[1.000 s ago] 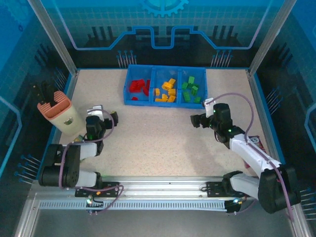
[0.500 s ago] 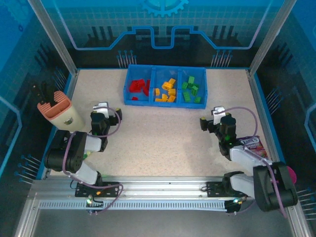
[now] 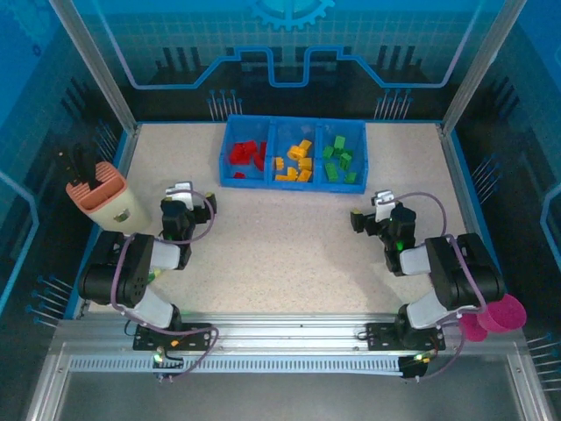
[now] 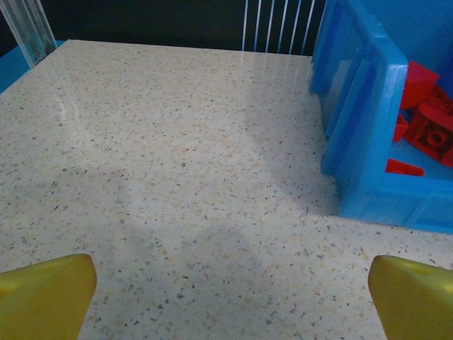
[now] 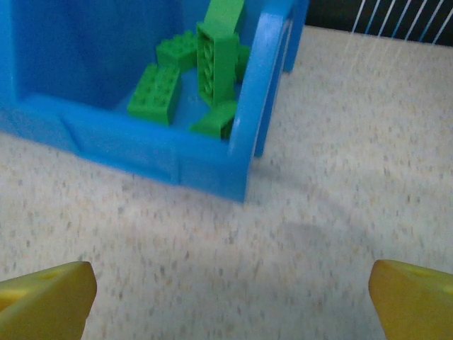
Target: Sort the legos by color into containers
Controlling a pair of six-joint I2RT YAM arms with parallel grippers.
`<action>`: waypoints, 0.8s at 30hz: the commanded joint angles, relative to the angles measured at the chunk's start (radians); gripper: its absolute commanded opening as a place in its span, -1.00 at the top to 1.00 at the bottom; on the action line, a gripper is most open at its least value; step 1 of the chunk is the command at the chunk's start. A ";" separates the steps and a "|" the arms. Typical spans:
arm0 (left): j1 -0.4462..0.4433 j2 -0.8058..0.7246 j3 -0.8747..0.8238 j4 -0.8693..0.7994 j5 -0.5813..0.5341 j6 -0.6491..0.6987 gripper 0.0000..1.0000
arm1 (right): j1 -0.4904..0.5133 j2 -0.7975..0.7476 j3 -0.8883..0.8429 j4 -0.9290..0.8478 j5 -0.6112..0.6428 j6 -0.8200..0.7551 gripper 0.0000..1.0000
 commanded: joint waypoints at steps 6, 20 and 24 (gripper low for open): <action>-0.007 -0.001 0.025 -0.031 -0.007 0.008 -0.99 | -0.020 0.005 0.060 -0.023 0.027 0.022 -0.99; -0.007 0.001 0.023 -0.025 -0.007 0.009 -0.99 | -0.014 0.008 0.073 -0.044 0.034 0.017 -1.00; -0.007 0.000 0.024 -0.025 -0.007 0.009 -0.99 | -0.014 0.007 0.064 -0.027 0.032 0.017 -1.00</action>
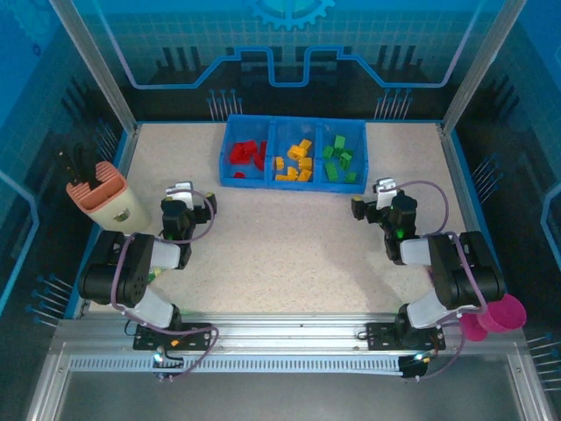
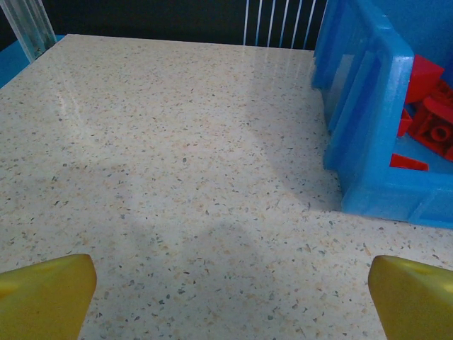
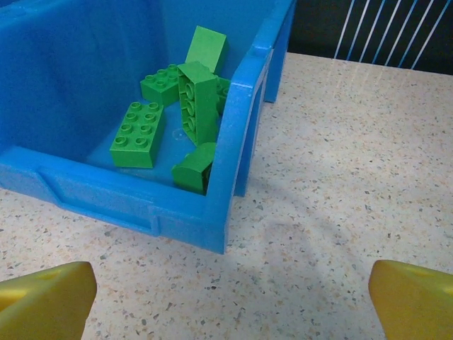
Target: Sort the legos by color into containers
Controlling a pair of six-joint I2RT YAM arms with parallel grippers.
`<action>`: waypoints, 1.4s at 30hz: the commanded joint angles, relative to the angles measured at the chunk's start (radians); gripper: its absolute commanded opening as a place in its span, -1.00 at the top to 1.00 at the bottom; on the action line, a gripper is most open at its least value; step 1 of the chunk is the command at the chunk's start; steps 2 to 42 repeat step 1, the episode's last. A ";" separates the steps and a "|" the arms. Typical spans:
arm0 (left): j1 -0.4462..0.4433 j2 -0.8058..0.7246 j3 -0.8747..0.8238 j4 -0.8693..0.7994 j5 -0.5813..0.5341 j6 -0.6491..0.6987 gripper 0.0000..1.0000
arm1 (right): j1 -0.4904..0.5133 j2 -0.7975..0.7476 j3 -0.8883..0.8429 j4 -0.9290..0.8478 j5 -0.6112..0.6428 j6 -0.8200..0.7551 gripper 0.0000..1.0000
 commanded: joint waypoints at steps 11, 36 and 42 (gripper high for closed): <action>-0.007 0.001 0.022 -0.008 -0.004 0.009 -0.99 | -0.007 0.007 0.009 0.015 0.014 0.007 -1.00; -0.007 0.001 0.022 -0.008 -0.004 0.009 -0.99 | -0.007 0.007 0.009 0.015 0.014 0.007 -1.00; -0.007 0.001 0.022 -0.008 -0.004 0.009 -0.99 | -0.007 0.007 0.009 0.015 0.014 0.007 -1.00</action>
